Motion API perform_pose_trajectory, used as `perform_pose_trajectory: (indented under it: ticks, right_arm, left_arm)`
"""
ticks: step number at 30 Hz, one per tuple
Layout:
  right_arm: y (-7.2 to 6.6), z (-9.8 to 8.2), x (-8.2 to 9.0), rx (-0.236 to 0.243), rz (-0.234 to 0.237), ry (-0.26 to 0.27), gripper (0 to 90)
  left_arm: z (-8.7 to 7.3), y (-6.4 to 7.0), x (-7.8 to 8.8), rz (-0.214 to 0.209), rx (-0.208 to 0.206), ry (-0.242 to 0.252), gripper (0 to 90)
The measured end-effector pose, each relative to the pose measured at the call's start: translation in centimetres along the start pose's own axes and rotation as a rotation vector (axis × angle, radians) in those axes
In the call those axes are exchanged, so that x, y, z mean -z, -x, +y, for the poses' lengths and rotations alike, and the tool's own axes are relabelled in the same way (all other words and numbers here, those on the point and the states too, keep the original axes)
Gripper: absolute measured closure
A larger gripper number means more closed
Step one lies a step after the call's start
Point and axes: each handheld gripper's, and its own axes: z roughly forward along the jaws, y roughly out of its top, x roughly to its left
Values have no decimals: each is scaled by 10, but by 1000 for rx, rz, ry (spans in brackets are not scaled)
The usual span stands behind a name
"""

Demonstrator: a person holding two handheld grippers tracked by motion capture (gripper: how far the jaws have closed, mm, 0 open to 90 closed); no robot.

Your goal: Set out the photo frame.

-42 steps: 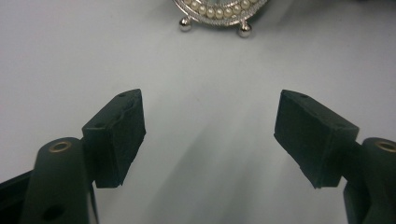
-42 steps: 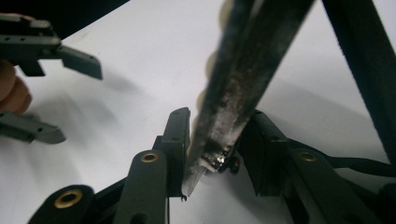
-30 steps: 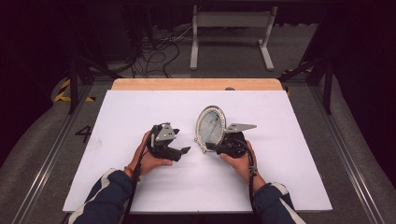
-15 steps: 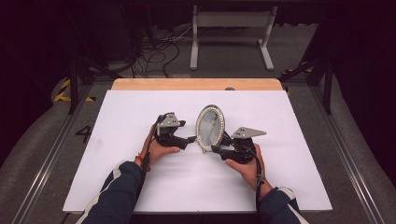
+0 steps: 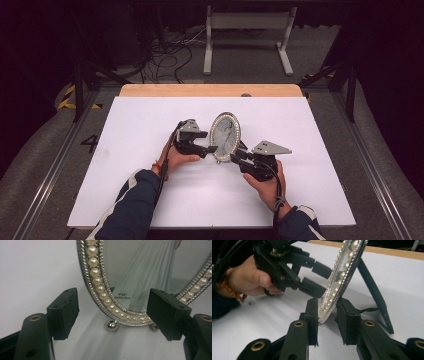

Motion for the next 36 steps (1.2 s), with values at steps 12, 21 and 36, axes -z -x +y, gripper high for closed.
perform_pose_trajectory:
  ticks: [12,21,36]
  right_arm:
    - [2,5,1,-10,-32,31,830]
    - [5,6,2,-25,-39,39,846]
    - [-7,7,-1,9,-111,44,654]
  left_arm:
    - [-1,6,-8,-9,-25,-62,265]
    - [-7,10,-9,-19,-40,-84,309]
    - [21,0,-1,30,3,58,206]
